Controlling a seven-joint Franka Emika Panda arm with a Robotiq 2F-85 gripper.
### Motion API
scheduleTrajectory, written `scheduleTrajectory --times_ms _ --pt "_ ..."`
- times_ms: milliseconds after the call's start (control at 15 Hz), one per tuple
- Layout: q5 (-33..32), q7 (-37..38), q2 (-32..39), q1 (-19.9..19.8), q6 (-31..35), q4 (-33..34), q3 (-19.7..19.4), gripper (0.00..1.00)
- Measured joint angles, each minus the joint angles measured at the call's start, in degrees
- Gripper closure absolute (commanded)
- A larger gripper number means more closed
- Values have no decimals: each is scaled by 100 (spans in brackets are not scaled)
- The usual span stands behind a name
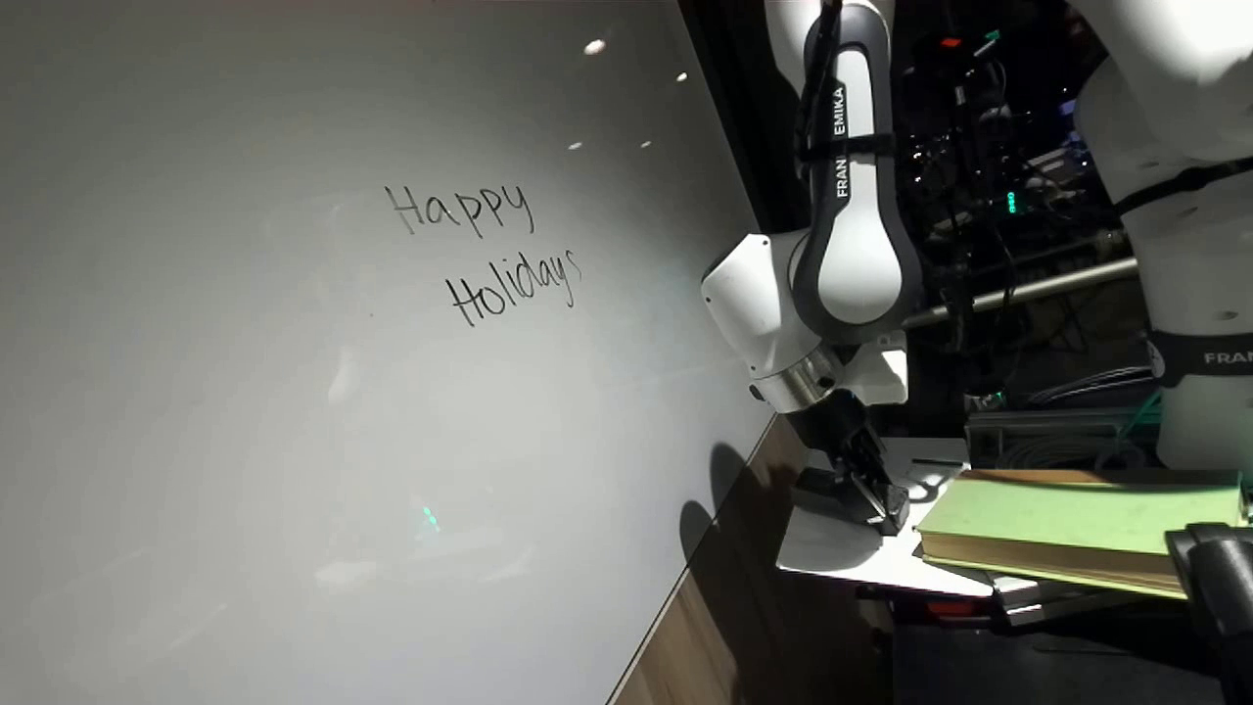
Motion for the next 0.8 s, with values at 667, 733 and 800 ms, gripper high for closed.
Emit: scheduleTrajectory --times_ms 667,733,800 --pt "-797 237 -5 0 119 110 -87 63" --pt "-838 254 -5 1 119 112 -87 63" --pt "-862 263 -5 4 119 113 -87 63"
